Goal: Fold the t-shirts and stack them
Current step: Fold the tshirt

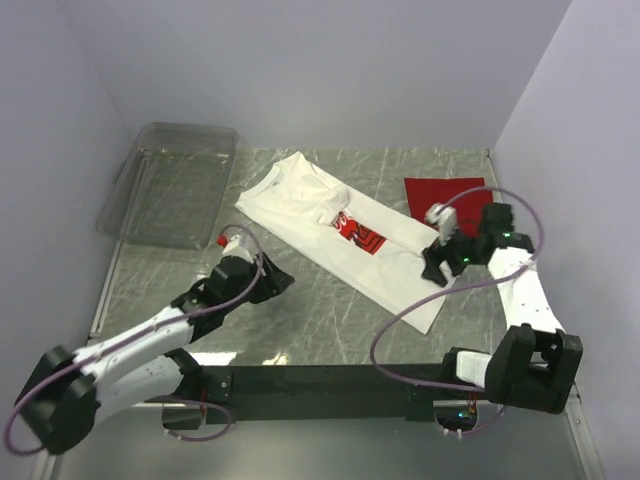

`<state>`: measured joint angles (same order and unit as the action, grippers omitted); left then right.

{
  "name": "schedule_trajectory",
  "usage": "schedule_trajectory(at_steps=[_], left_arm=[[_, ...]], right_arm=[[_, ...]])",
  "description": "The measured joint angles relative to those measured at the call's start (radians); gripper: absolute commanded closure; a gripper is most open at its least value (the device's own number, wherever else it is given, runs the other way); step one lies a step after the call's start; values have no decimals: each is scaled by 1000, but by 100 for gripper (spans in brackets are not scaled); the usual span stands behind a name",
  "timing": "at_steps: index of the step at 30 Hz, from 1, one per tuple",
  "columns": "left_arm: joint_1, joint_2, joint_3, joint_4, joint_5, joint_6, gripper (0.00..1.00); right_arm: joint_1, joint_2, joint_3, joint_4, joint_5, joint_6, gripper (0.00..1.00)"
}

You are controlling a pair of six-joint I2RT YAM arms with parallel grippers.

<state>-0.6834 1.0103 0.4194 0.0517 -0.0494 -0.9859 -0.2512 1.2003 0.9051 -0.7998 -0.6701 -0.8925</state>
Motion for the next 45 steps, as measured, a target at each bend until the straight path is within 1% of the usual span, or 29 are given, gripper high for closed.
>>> schedule_trajectory(at_steps=[3,4,5,6,7,9,13,15,17,20,22,23,25,26,28,29,31,32,35,38,40,45], left_arm=[[-26,-195,-11,-76,-80,-26,37],[-30,-260,-10,-103,-111,-31,37],[-31,-317,-10,-130,-135,-34,37],[-32,-385,-10,-168,-163,-37,36],[-32,-447,-8,-208,-192,-43,36],[-33,-550,-6,-284,-241,-57,36],[-34,-694,-5,-444,-312,-85,36],[-34,-731,-4,-503,-332,-99,36],[-34,-748,-4,-548,-348,-106,36],[-34,-751,0,-602,-365,-111,36],[-34,-750,8,-625,-370,-111,36],[-34,-747,13,-630,-373,-111,36],[-34,-740,23,-639,-377,-111,36],[-34,-738,25,-640,-377,-110,36],[-34,-736,26,-640,-378,-110,36],[-34,-735,26,-640,-378,-110,36],[-34,-733,26,-640,-378,-109,36],[-34,-732,26,-640,-378,-109,36],[-34,-732,26,-640,-378,-108,36],[-34,-733,26,-640,-378,-108,36],[-34,-732,26,-640,-377,-108,36],[-34,-732,26,-640,-377,-108,36]], right_arm=[[208,-19,-82,-5,12,-63,12],[269,-32,-105,-1,28,-58,15],[359,-54,-139,15,67,-42,17],[412,-71,-158,24,95,-30,20],[477,-90,-174,34,130,-9,25],[596,-119,-201,64,213,45,27],[824,-116,-273,167,423,172,26],[899,-83,-297,196,518,235,27],[939,-40,-304,228,596,287,27],[986,20,-304,275,701,354,30],[1009,45,-304,300,754,387,34],[1017,55,-304,309,771,402,39],[1029,70,-304,318,793,424,45],[1033,80,-304,320,801,432,53],[1038,103,-299,322,809,447,63],[1039,113,-295,323,813,454,69],[1041,131,-288,325,818,464,75],[1042,137,-285,324,819,467,81],[1046,147,-281,322,819,474,91],[1056,147,-277,310,813,476,96],[1080,146,-271,291,802,476,97],[1210,153,-208,216,723,497,100]])
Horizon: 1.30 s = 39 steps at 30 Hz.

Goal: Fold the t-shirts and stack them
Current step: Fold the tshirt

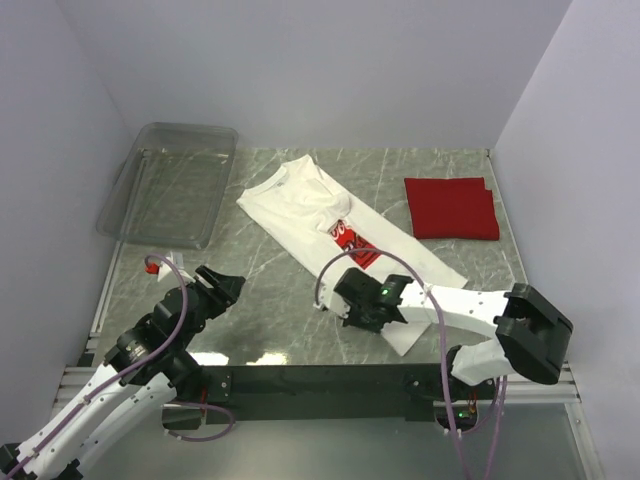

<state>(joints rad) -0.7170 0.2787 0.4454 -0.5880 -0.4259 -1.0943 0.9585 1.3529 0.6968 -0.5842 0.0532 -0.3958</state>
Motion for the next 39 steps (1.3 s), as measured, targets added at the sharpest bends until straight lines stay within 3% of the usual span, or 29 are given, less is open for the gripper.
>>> schedule_trajectory(at_steps=[5,7,8,10,11,14,20,24,29,33,39], left_arm=[[0,3,0,0,2,0,36],[0,12,0,0,2,0,36],[0,16,0,1,3,0,36],[0,28,0,0,3,-1,36],[0,35,0,1,4,-1,36],[0,52,0,3,10,0,34],[0,85,-11,71,16,2,23],[0,171,-31,177,29,18,18],[21,403,-17,350,80,58,18],[137,663,43,512,224,88,22],[278,950,169,692,409,109,27]], right_arm=[[126,101,116,-47,-92,18,100],[164,175,172,-63,-137,26,91],[182,215,203,-76,-157,31,75],[212,283,258,-104,-196,42,51],[226,315,288,-120,-216,43,17],[249,338,348,-169,-255,36,5],[129,182,378,-209,-253,3,4],[-98,-10,379,-179,-203,-23,0],[-478,-206,362,25,-164,-11,3],[-771,-101,425,45,-360,9,14],[-844,298,626,2,-631,79,25]])
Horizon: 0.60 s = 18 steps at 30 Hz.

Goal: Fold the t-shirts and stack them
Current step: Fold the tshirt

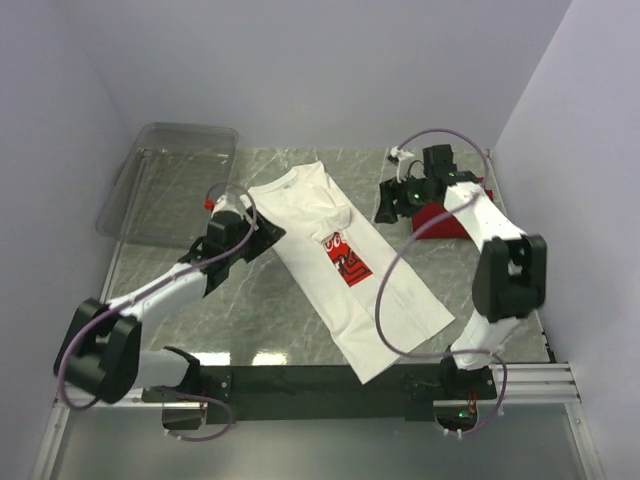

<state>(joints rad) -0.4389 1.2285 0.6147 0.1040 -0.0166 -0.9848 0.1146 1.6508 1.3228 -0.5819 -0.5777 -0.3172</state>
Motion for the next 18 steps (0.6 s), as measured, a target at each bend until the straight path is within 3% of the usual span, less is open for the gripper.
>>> schedule_trajectory(at_steps=[9,18], left_arm=[[30,267,173,93,134,29,31],[33,412,262,93,205,56,32]], right_arm=[[58,457,444,-38,-112,219,28],[106,609,500,-43,-137,298,29]])
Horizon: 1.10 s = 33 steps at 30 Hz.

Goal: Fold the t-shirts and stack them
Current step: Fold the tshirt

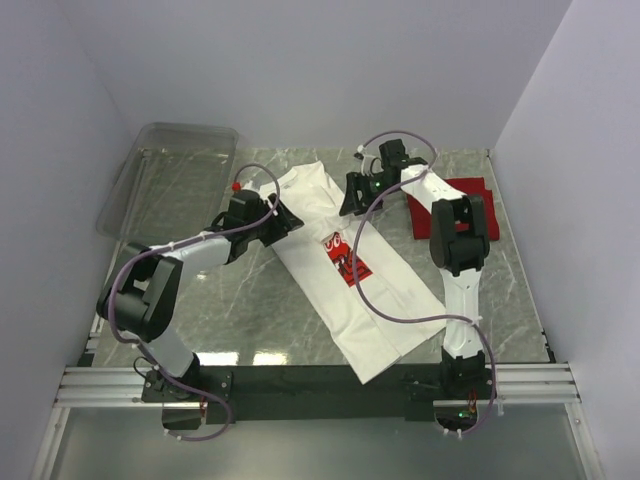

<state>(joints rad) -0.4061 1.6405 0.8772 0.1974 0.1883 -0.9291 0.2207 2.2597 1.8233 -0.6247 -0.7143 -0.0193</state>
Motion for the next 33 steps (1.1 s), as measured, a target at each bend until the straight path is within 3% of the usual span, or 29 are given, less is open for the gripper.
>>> schedule_trajectory(at_steps=[8,11,15,24,33], left_arm=[[0,46,15,7,34,1,32],[0,56,15,7,37,1,32],[2,58,15,7,43,2,32],[10,59,15,7,43,5,32],[22,59,13,4,43,16,32]], right_arm=[[11,58,24,-6,-14,8,32],[15,74,28,-11,-23,8,38],[19,74,28,-18,-37,3,53],[25,71,8,-26,-68,0,73],[16,25,-16,-46,-87,0,84]])
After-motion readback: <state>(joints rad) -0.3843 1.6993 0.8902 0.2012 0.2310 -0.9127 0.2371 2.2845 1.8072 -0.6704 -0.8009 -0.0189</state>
